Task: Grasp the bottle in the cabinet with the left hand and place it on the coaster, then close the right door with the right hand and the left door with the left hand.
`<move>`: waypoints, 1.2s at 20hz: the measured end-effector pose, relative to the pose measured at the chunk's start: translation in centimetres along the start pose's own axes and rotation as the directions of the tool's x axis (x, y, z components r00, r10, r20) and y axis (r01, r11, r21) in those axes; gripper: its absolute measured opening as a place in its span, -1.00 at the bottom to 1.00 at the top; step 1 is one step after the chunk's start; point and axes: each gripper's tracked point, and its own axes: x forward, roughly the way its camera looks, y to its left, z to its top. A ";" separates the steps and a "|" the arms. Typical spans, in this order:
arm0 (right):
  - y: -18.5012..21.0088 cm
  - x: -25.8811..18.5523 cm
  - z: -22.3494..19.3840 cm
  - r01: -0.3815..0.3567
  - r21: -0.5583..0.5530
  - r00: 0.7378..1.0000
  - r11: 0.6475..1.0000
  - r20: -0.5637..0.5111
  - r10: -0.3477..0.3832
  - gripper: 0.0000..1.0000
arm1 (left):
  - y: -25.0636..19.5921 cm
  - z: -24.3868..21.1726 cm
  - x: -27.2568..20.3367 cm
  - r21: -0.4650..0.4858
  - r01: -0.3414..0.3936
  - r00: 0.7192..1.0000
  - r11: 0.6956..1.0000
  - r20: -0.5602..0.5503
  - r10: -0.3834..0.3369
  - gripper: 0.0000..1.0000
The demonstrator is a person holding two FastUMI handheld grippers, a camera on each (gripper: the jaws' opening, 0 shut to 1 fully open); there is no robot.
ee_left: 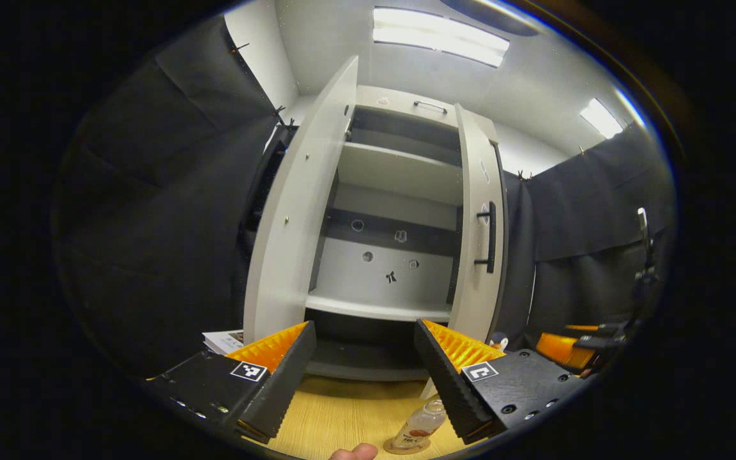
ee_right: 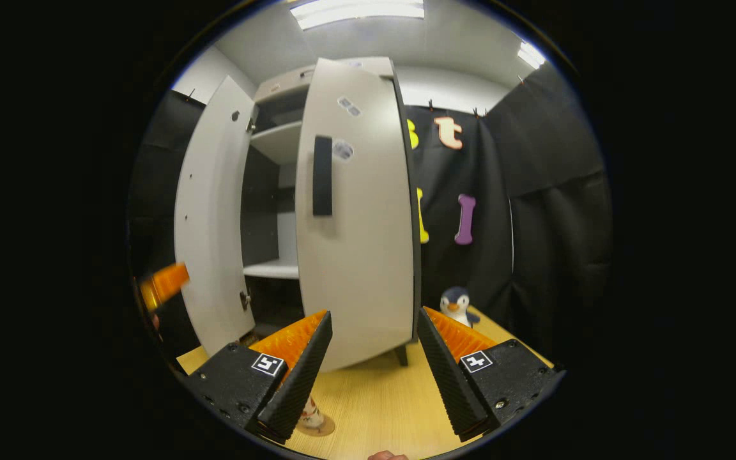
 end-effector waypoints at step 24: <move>-2.8 -1.0 4.8 0.027 0.061 0.994 0.998 0.104 -0.034 0.65 | 20.4 5.8 7.6 0.025 -0.439 0.898 0.898 0.053 0.438 0.87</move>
